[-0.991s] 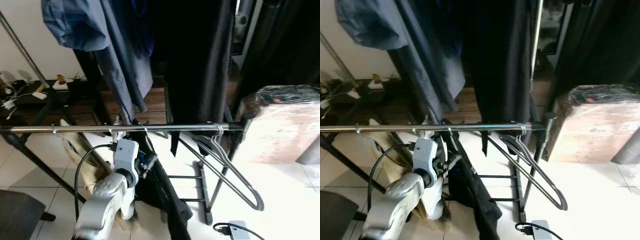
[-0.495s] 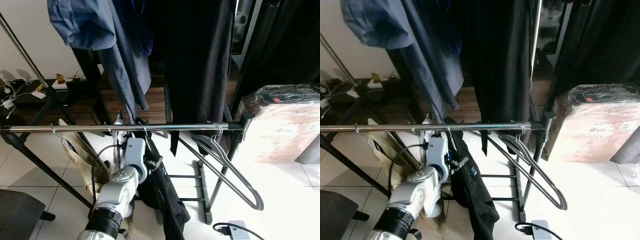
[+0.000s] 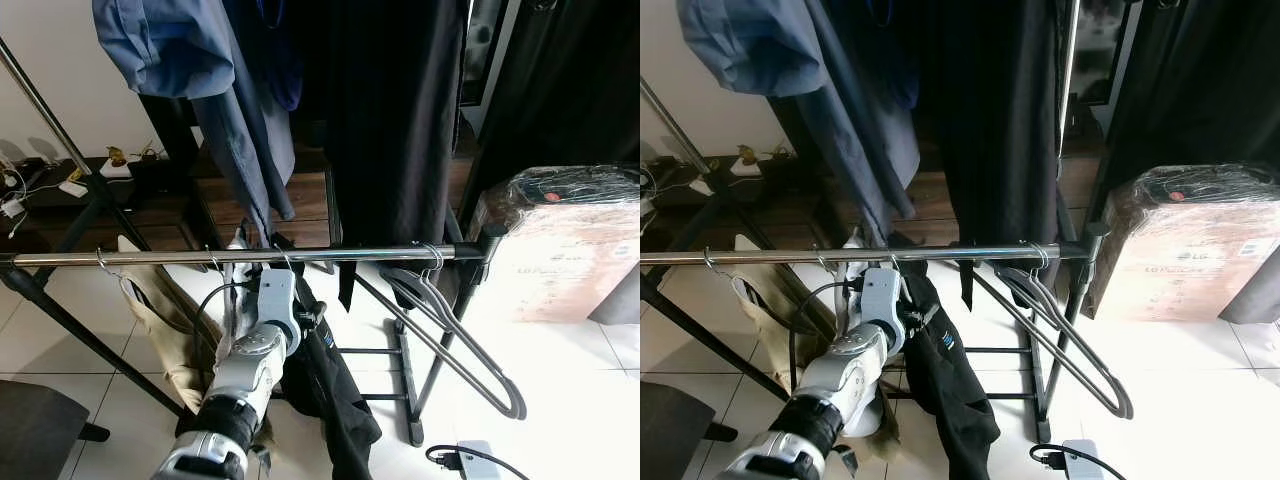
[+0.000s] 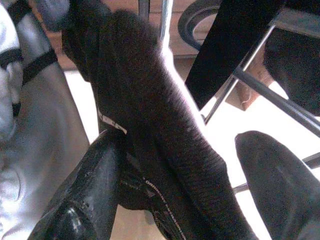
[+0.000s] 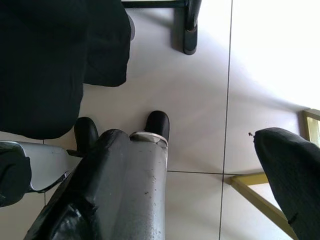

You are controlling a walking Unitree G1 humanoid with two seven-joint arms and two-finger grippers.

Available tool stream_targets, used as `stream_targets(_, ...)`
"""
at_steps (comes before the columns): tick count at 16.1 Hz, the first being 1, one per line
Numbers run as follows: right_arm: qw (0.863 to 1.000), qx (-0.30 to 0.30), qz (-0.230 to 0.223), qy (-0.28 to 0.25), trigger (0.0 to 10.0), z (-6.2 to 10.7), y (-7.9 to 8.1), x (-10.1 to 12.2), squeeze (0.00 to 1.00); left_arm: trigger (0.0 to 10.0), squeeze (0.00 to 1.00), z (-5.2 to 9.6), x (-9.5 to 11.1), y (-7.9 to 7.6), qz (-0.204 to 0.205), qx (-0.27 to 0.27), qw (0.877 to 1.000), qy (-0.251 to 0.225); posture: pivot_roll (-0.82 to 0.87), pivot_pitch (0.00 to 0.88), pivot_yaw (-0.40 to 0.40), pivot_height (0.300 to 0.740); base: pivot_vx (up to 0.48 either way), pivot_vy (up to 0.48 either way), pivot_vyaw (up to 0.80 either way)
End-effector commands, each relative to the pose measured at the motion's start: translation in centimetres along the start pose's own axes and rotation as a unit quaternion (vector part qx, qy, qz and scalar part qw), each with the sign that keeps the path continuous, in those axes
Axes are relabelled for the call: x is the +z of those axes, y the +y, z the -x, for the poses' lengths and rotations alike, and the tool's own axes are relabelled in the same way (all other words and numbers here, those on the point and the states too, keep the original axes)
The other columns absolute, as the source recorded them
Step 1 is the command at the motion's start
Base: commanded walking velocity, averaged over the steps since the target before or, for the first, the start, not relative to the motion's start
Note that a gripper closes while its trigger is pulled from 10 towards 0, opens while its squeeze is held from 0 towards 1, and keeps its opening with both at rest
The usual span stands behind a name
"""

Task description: Hang hanger

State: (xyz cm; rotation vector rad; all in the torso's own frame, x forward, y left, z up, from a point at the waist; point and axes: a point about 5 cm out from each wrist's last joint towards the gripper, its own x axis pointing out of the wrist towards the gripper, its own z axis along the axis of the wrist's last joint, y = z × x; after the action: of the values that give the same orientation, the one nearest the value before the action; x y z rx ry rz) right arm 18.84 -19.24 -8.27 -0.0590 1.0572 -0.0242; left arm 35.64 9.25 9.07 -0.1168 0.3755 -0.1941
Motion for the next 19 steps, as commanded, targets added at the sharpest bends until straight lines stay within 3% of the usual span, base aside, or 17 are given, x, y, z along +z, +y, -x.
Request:
stream_targets(1,1.000,0.006,0.004,0.007,10.0,0.0,0.4,-0.4,0.00,4.1,0.00,-0.1,-0.4,0.1,0.010,0.012,1.000,0.010,-0.15,0.150,0.069,0.740,0.000,0.000,0.00)
stream_targets(2,1.000,0.006,0.004,0.007,10.0,0.0,0.4,-0.4,0.00,3.2,0.00,-0.2,-0.5,0.1,0.019,0.016,1.000,0.017,-0.15,0.151,0.069,0.740,0.000,0.000,0.00)
stream_targets(3,1.000,0.006,0.005,0.008,10.0,0.0,0.4,-0.4,0.00,3.1,0.00,-0.3,-0.7,0.1,0.026,0.020,0.999,0.026,-0.15,0.153,0.068,0.740,0.000,0.000,0.00)
stream_targets(4,1.000,0.006,0.005,0.009,10.0,0.0,0.4,-0.4,0.00,9.8,0.00,-0.3,-1.2,0.0,0.037,0.021,0.998,0.046,-0.16,0.159,0.069,0.740,0.000,0.000,0.00)
stream_targets(8,1.000,0.008,0.007,0.010,10.0,0.0,0.4,-0.5,0.00,10.0,0.00,-0.4,-1.1,0.1,0.030,0.029,0.999,0.034,-0.16,0.165,0.070,0.740,0.000,0.000,0.00)
stream_targets(9,1.000,0.008,0.007,0.010,10.0,0.0,0.4,-0.6,0.00,2.8,0.00,-0.5,-0.9,0.2,0.031,0.035,0.998,0.029,-0.16,0.166,0.070,0.740,0.000,0.000,0.00)
stream_targets(10,1.000,0.008,0.007,0.010,10.0,0.0,0.5,-0.6,0.00,0.0,0.00,-0.5,-0.8,0.5,0.032,0.046,0.998,0.023,-0.16,0.167,0.070,0.740,0.000,0.000,0.00)
stream_targets(14,1.000,0.008,0.005,0.011,10.0,0.0,0.4,-0.6,0.00,0.0,0.00,-0.5,-0.1,0.5,0.016,0.052,0.999,-0.002,-0.16,0.170,0.069,0.740,0.000,0.000,0.00)
stream_targets(19,1.000,0.007,0.005,0.011,10.0,0.0,0.4,-0.6,0.00,0.0,0.00,-0.6,-0.2,0.4,0.015,0.051,0.999,0.001,-0.16,0.168,0.069,0.740,0.000,0.000,0.00)
